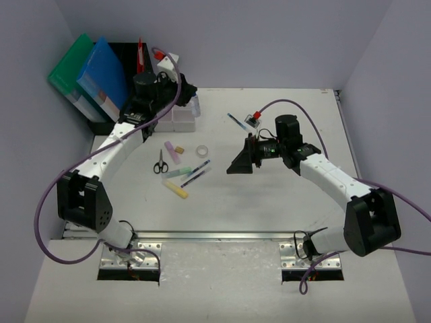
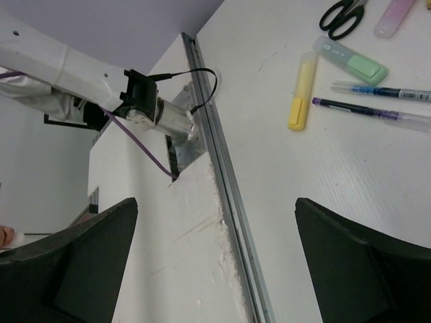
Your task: Organize the desk
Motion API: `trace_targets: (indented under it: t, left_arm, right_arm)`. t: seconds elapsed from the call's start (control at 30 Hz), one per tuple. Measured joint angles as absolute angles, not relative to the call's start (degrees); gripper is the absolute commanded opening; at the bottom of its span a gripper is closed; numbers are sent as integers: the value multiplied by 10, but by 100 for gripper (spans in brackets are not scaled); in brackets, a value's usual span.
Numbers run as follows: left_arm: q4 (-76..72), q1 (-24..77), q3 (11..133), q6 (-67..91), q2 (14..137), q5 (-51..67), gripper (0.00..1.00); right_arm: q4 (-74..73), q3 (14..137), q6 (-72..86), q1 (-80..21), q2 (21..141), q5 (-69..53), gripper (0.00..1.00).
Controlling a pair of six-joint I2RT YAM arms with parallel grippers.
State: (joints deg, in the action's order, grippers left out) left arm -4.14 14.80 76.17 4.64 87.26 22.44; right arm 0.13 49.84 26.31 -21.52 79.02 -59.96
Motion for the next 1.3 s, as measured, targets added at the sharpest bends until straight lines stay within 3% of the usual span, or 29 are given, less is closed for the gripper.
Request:
trace_targets:
  t: [0.2,0.57,1.3]
  left_arm:
    - [-94,150,807,-71,943,67,0]
    - [-171,147,893,-194,1105,-69,0]
    - [-176,56,954,-167,1166,-35,0]
  right_arm:
    - [-23,507,249,-215,796,-597,99]
    - [-47,509,230,-215,805,-590,99]
    - [-62,527,223,-215,835,-592,99]
